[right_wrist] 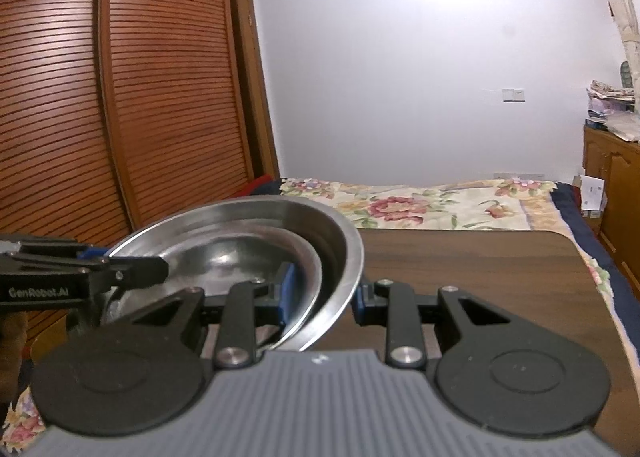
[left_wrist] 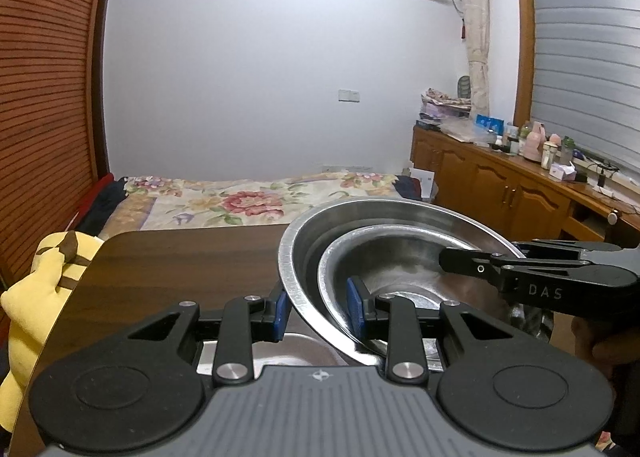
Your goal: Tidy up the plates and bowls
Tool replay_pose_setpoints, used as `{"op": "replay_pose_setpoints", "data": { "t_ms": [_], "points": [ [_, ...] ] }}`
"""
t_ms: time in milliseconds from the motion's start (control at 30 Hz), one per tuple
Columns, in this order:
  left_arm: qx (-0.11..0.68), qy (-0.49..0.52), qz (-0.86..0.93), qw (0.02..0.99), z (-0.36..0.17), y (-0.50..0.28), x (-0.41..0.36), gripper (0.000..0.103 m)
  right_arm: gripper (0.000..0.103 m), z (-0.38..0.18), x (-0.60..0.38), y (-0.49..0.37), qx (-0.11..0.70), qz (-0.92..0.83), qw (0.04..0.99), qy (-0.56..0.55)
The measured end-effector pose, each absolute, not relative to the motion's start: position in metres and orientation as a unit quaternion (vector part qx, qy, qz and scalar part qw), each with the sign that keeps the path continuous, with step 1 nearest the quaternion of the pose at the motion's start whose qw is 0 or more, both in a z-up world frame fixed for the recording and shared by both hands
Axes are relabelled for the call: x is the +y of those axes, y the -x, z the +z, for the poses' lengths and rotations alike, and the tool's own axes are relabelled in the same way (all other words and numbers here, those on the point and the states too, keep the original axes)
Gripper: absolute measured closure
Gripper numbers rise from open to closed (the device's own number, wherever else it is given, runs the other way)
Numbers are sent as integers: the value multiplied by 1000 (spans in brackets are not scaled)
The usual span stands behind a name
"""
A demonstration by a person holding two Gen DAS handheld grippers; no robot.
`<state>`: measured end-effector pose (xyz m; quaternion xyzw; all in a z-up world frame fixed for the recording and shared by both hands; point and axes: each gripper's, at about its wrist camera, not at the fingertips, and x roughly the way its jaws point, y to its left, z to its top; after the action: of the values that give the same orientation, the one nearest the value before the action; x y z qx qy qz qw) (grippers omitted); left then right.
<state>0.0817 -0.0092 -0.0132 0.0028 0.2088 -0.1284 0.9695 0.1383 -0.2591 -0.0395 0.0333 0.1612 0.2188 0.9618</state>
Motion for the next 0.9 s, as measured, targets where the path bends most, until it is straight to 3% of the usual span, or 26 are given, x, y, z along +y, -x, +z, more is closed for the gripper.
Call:
{"op": "replay_pose_setpoints", "data": {
  "t_ms": [900],
  "points": [
    [235, 23, -110, 966, -32, -71, 74, 71, 72, -51, -180, -126, 208, 247, 946, 7]
  ]
}}
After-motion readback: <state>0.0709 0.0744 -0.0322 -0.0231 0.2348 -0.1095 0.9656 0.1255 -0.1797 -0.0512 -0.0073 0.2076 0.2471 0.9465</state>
